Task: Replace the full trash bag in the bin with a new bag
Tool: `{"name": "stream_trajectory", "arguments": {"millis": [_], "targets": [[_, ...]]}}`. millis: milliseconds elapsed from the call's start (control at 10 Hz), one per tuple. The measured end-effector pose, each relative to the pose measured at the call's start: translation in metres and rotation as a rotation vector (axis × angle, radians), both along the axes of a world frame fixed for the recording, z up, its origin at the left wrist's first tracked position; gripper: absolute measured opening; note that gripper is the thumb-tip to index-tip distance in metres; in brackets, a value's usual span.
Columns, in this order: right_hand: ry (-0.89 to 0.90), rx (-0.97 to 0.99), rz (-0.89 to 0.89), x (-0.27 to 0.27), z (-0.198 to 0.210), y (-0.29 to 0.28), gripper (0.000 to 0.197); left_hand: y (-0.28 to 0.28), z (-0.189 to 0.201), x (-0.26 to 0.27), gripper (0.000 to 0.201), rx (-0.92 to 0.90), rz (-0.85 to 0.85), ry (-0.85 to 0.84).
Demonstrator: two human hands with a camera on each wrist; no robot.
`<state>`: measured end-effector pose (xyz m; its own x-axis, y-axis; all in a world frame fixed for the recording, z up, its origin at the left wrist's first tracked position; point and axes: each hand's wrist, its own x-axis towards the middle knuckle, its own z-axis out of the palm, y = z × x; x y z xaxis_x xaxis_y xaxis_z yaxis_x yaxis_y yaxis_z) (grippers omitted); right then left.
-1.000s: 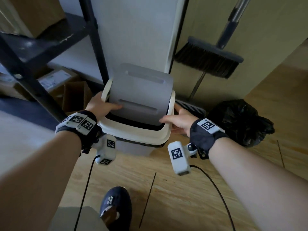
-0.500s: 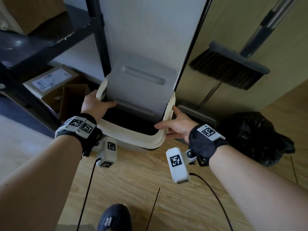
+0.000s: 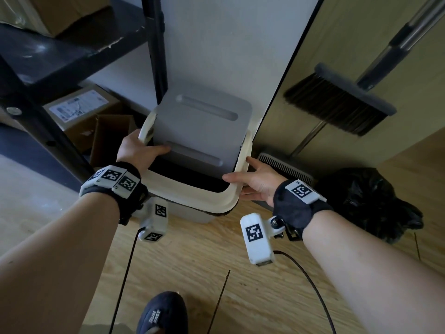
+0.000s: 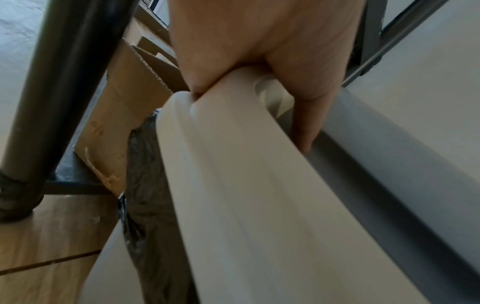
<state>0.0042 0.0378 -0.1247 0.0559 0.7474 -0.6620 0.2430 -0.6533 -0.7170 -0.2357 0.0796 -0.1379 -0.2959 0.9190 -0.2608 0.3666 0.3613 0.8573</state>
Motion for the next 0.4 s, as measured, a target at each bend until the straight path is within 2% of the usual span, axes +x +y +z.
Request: {"name": "stream_trajectory", "arguments": {"millis": [200, 300, 400], "targets": [[-0.094, 0.005, 0.042, 0.001, 0.005, -0.008, 0.099, -0.001, -0.001, -0.004, 0.094, 0.053, -0.007, 0.042], [-0.163, 0.04, 0.083, 0.012, 0.014, -0.022, 0.092, -0.005, 0.009, -0.001, 0.102, 0.122, -0.047, 0.081], [-0.298, 0.112, 0.103, 0.03, 0.026, -0.04, 0.097, -0.011, 0.022, 0.005, 0.098, 0.181, -0.078, 0.141]]}}
